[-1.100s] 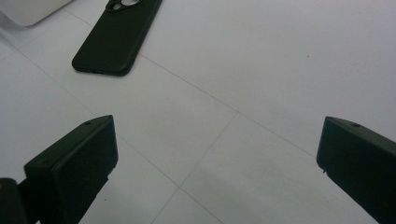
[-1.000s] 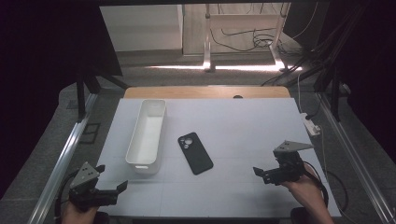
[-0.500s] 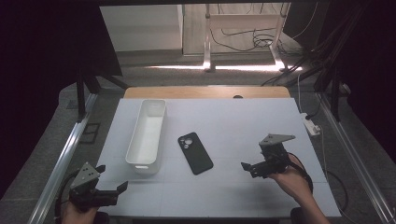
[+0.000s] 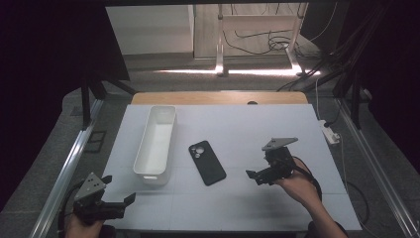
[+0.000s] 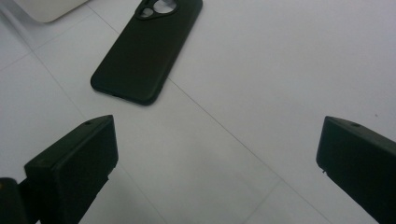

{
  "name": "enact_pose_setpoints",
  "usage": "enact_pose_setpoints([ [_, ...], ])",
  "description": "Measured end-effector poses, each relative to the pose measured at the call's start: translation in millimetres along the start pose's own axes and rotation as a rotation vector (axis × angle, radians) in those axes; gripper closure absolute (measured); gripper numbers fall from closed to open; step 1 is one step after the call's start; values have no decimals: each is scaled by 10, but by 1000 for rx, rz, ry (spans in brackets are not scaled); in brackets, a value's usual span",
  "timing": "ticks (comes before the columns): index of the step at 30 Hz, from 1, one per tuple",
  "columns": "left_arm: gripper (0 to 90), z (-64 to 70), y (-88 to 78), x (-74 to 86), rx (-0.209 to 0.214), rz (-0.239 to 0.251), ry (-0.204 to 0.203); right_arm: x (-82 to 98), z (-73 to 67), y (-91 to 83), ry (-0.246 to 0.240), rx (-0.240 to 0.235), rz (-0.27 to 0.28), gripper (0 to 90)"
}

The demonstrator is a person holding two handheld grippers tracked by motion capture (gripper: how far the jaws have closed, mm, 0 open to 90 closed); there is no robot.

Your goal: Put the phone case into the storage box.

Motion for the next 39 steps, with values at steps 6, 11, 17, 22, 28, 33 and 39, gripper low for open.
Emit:
enact_pose_setpoints([
  [6,13,-1,-1,0,2,1,-1,-76,-83,135,-15,-38,-11,0],
  [11,13,-3,-2,0,4,3,-4,-125,-152,246,-29,-61,-23,0],
  [17,13,-5,-1,0,4,5,-6,-174,-201,340,-28,-82,-30,0],
  [22,13,-4,-2,0,5,5,-6,-231,-250,438,-29,-103,-33,0],
  [28,13,-4,-1,0,7,5,-5,-265,-275,529,-40,-121,-45,0],
  [33,13,-4,-2,0,10,3,-6,-305,-310,606,-38,-136,-52,0],
  [39,13,-4,-1,1,11,2,-6,-360,-376,719,-44,-151,-64,0],
])
Point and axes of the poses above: each handheld gripper's, and its own axes: y roughly forward along the jaws, x roughly out of its underside, z roughly to its right, the point moved 6 cm from there along y, roughly forward along the jaws, and after that the axes turned 14 degrees about z, right-handed, at the moved point
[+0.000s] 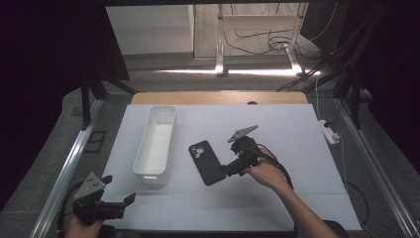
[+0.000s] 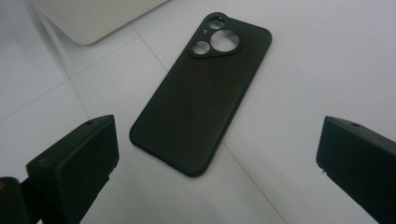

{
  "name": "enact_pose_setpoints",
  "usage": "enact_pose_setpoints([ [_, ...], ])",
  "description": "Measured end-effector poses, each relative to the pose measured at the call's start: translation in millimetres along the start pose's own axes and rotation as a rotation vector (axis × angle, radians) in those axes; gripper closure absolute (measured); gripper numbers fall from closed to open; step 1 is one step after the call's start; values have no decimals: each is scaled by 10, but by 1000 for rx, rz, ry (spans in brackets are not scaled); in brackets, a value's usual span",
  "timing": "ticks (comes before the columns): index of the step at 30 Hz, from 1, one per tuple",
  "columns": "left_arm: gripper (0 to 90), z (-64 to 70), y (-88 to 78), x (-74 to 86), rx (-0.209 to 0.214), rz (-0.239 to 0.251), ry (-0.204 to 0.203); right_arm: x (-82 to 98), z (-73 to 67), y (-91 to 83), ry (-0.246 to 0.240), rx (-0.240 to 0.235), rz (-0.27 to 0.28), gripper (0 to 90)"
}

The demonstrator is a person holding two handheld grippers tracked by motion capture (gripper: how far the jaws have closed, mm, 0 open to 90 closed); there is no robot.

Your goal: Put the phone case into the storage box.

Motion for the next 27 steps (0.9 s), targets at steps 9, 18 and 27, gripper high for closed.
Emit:
enact_pose_setpoints([
  [9,13,0,-2,0,2,1,0,-71,-52,165,-19,-12,-10,0],
  [18,13,-1,-3,0,5,2,-2,-128,-104,345,-49,7,-37,0],
  [27,13,0,-3,0,8,3,-2,-155,-151,505,-46,20,-77,0],
])
Point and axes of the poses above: each handheld gripper's, and its own axes: y roughly forward along the jaws, x roughly out of its underside, z roughly to its right, the point moved 6 cm from there along y, roughly forward along the jaws, and after that the axes turned 14 degrees about z, right-handed, at the moved point
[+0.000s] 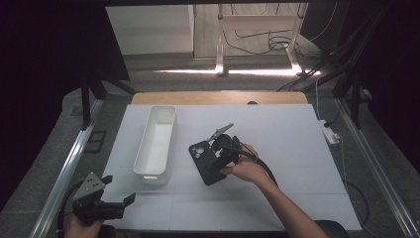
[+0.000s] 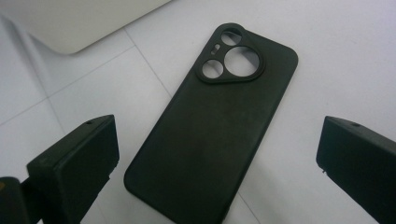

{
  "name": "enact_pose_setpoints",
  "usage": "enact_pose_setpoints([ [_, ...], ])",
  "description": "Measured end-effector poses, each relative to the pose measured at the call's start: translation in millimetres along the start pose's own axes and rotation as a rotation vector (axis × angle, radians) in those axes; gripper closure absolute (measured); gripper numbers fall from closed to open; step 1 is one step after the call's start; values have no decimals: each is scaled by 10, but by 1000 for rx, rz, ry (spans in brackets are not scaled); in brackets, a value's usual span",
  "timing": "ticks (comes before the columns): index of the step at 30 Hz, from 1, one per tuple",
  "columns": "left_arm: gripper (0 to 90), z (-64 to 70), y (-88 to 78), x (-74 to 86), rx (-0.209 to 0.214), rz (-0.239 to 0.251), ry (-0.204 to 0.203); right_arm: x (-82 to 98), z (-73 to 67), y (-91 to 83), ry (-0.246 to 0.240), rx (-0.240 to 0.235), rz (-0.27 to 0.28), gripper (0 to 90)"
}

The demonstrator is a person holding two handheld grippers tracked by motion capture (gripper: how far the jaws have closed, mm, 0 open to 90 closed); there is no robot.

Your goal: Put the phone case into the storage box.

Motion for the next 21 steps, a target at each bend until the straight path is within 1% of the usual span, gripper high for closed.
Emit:
enact_pose_setpoints([
  [2,13,0,0,0,1,1,0,-19,-19,32,7,-13,-1,0],
  [3,13,0,-1,0,1,1,0,-26,-25,47,8,-12,-7,5],
  [5,13,0,-2,-1,2,2,-2,-43,-34,78,11,-6,-14,47],
  [7,13,0,-3,-1,2,3,-2,-59,-43,97,11,-5,-12,146],
  [9,13,1,-4,-1,3,4,-2,-59,-46,114,15,-10,-20,273],
  [10,13,1,-4,-1,2,4,-2,-56,-46,119,9,-9,-25,338],
  [13,13,-1,-5,0,4,5,-2,-36,-49,135,-1,-18,-39,574],
  [14,13,-1,-5,0,4,5,-2,-36,-49,135,-1,-18,-39,574],
  [16,13,-1,-6,0,4,5,-2,-16,-52,149,-3,-41,-47,742],
  [18,13,0,-8,0,6,5,-2,8,-55,155,-6,-57,-55,873],
  [19,13,0,-8,0,6,5,-3,32,-51,163,-11,-60,-62,897],
  [21,13,-1,-8,0,6,5,-4,43,-50,167,-14,-59,-66,897],
])
Point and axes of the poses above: each handheld gripper's, and its own axes: y roughly forward along the jaws, x roughly out of its underside, z roughly to its right, the point moved 6 cm from there along y, roughly forward along the jaws, and after that the axes turned 14 degrees about z, right-handed, at the moved point
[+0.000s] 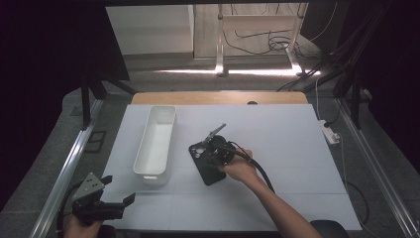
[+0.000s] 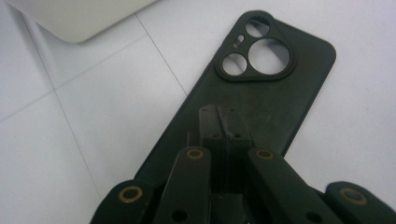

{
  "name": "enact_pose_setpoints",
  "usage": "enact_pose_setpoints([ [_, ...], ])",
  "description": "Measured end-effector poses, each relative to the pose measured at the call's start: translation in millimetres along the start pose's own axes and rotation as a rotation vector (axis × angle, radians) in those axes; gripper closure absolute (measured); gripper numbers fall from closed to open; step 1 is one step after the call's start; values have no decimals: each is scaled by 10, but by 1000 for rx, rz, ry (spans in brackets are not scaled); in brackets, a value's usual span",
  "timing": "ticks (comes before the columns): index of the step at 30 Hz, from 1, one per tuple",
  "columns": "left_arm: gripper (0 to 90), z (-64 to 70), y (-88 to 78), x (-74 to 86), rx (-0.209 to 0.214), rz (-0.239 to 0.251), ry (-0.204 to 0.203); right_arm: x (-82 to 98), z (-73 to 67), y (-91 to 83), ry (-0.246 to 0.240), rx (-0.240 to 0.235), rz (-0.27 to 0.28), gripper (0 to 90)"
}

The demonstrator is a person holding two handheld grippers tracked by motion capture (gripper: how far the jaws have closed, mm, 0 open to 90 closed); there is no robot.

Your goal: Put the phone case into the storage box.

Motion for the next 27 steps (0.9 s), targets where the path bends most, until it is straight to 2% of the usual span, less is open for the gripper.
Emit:
enact_pose_setpoints([
  [7,13,0,2,0,-1,-1,1,21,-80,40,-38,-23,3,897],
  [14,13,0,0,0,-1,-1,0,29,-263,142,-61,-65,-1,898],
  [21,13,-2,0,1,0,0,-1,82,-403,242,-88,-96,-29,898],
  [27,13,-4,-3,1,0,1,-4,148,-429,300,-96,-96,-56,897],
])
Point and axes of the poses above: each handheld gripper's, and its own axes: y roughly forward along the jaws, x roughly out of its underside, z roughly to its right, the point moved 6 cm from there along y, roughly forward along the jaws, and after that the axes turned 14 degrees about z, right-handed, at the moved point
